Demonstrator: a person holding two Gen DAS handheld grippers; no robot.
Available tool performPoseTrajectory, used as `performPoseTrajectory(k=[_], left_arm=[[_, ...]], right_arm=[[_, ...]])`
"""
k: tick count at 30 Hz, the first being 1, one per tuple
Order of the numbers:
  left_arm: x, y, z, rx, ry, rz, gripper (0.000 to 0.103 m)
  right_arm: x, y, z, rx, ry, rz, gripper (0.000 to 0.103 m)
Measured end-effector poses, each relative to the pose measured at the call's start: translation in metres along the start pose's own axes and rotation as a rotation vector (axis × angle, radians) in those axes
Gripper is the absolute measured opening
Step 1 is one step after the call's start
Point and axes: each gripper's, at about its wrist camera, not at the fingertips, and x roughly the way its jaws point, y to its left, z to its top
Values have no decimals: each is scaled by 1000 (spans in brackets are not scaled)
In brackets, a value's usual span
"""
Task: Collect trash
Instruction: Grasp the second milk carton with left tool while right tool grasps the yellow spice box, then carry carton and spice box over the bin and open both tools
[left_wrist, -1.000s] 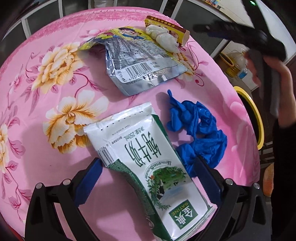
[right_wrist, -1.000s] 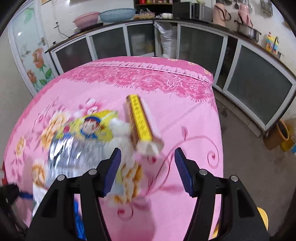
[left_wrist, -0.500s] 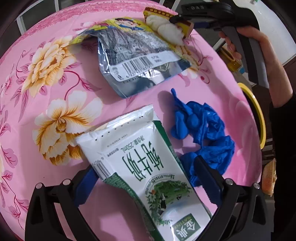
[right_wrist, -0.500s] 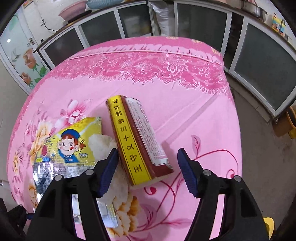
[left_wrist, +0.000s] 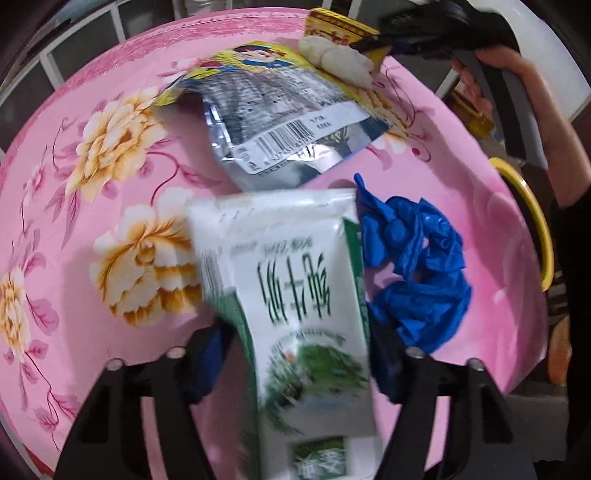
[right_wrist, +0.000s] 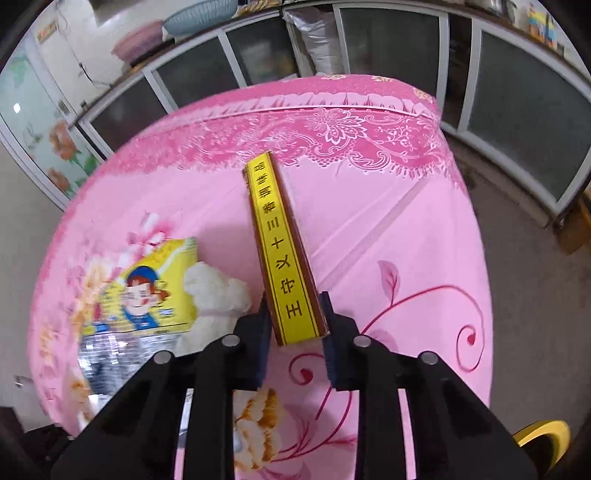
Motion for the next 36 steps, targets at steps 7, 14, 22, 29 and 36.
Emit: performPoseTrajectory(k=[7,14,22,29,36], left_arm=[[-28,18,-15,-49,-38,-53,61],[-60,42,-31,-95,-106,-57,61],[-85,63,-53,-116,-172,-67,61],[-90,74,-64,-156,-193,-78,61],[-106,57,-60,-122,-245,-47,61]], right_arm=[[-38,1,-17,9,-43,44,23],[-93,9,-47,-8,-103,81,23],[-155,21,-101,-28,-168,117,23],[-187,34,-136,-50,-199,133,23],[-215,20,-171,-23,-236,131,23]])
